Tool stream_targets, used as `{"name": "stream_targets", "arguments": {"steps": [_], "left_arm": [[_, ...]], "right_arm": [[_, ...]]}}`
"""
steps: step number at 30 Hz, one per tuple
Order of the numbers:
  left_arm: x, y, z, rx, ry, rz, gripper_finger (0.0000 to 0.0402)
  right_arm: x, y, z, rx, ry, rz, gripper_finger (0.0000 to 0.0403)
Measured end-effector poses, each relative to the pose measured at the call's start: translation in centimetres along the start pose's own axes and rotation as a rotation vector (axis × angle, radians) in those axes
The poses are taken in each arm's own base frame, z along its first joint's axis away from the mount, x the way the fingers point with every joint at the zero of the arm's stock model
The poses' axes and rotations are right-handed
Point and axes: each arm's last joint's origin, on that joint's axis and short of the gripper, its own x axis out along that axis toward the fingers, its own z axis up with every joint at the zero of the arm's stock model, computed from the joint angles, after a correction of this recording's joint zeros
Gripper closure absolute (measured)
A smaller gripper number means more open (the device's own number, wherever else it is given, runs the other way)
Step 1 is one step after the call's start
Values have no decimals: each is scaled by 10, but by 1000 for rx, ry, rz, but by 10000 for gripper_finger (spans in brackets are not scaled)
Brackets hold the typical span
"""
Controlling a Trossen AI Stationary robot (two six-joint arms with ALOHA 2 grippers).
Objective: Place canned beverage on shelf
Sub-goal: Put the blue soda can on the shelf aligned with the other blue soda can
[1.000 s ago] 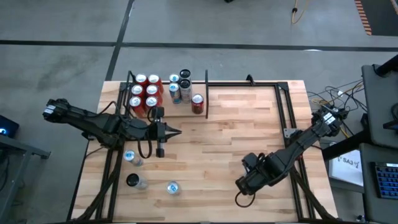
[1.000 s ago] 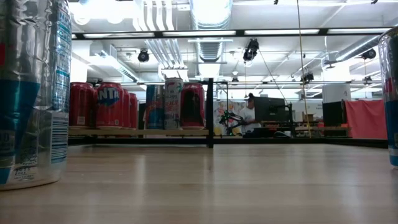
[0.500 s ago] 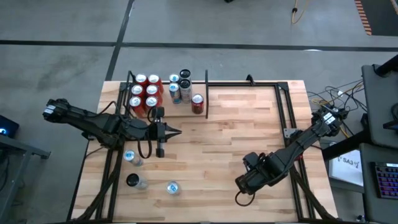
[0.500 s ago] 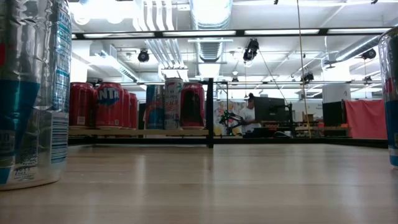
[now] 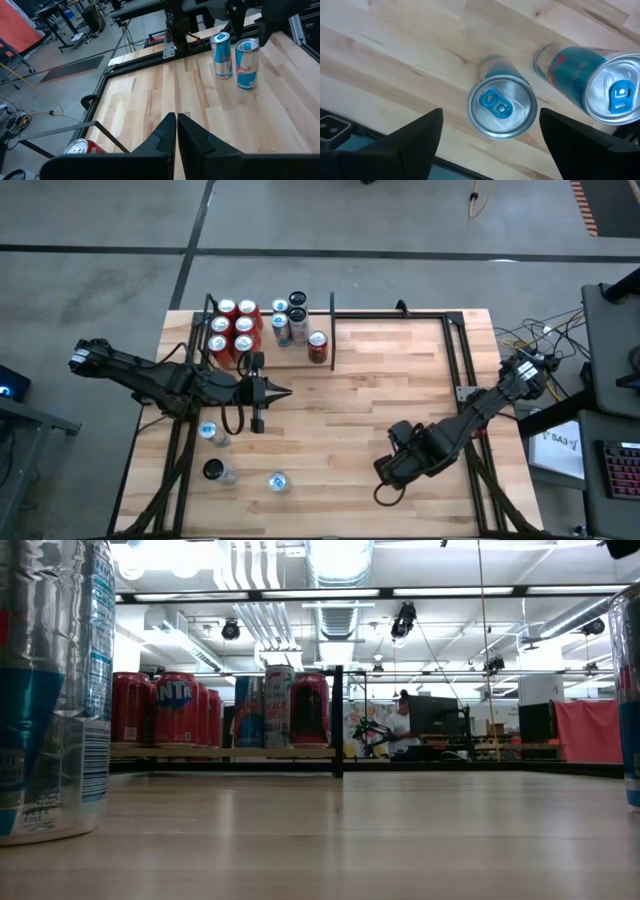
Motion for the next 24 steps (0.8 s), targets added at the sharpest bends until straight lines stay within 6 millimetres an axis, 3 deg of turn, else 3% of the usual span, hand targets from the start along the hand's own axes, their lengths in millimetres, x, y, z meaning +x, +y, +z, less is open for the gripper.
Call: {"name": "stream_targets", "arguments": {"steps": [15,24], "left_arm": [[0,0,0,0,0,0,402],[0,0,0,0,0,0,402]], "right_arm": [[34,16,4,-33,20,-109,85],[47,21,8,-25,16,-143,130]]}}
